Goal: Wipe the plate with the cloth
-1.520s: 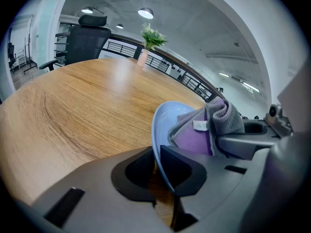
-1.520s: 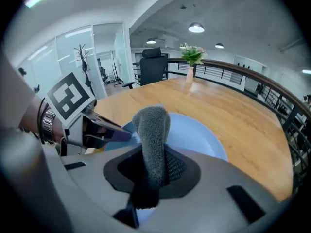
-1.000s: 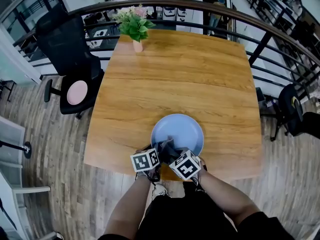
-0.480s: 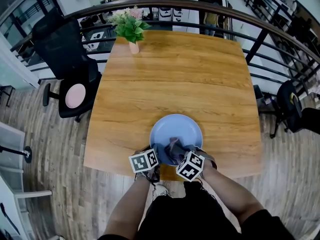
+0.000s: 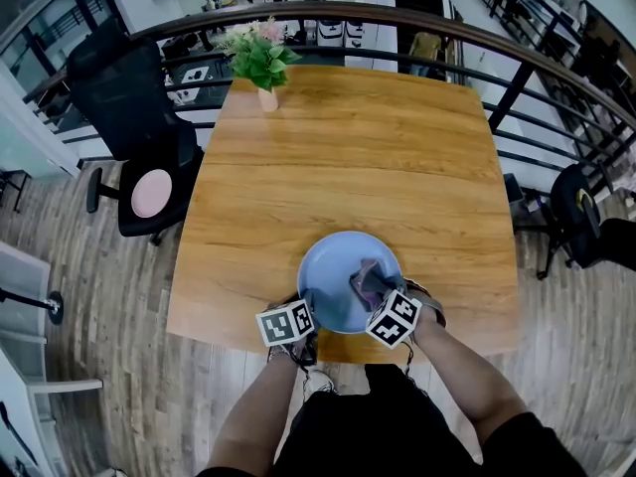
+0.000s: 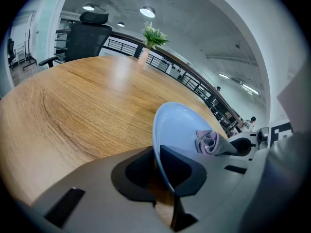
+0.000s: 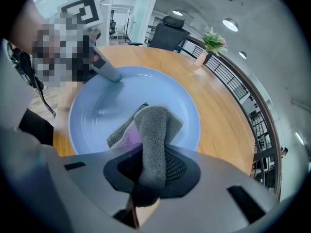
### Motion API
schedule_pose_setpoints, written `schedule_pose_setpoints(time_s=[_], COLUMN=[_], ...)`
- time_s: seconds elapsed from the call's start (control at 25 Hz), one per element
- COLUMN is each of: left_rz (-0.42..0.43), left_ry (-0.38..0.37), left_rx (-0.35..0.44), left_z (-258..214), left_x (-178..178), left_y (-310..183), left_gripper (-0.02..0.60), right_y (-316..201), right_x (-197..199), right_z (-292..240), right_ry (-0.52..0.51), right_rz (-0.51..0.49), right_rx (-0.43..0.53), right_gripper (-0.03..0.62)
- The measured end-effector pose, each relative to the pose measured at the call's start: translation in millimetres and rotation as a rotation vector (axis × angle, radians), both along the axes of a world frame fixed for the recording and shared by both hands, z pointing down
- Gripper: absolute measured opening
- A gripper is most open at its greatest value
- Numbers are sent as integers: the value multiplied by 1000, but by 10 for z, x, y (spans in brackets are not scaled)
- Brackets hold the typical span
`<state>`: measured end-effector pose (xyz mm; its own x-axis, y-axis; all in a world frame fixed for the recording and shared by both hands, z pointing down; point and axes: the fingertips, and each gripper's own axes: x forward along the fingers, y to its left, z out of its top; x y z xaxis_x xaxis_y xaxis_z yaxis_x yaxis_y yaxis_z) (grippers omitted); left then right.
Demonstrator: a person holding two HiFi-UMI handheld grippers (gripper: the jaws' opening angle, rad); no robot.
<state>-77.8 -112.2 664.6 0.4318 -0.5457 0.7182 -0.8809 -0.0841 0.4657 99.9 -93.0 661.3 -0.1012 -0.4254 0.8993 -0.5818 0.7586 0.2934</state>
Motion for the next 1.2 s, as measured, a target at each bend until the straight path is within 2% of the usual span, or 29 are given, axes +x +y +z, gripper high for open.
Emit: schedule_pose_setpoints(time_s=[0.28, 0.72, 0.8, 0.92, 1.08, 1.2], left_rz=[0, 0, -1, -1, 2, 2], left_ry=[-4, -8, -9, -9, -1, -2], left_rx=[2, 2, 3, 5, 3, 3], left_z=[-4, -39, -38, -33, -23, -25], left_x=[5, 11, 10, 1, -13, -11], left_y=[3, 30, 36, 31, 8, 18], left_gripper=[58, 58, 58, 58, 58, 58], right_y=[-274, -592, -642, -678, -632, -512], right_x=[258, 501, 435, 191, -243, -586], right_z=[-153, -652, -766, -898, -891, -800], right_ry=[4, 9, -26, -130, -259, -308], right_rz=[96, 138, 123, 78, 7, -88], right_rx=[88, 250, 289, 313, 244, 168], right_gripper=[72, 72, 72, 72, 72, 72])
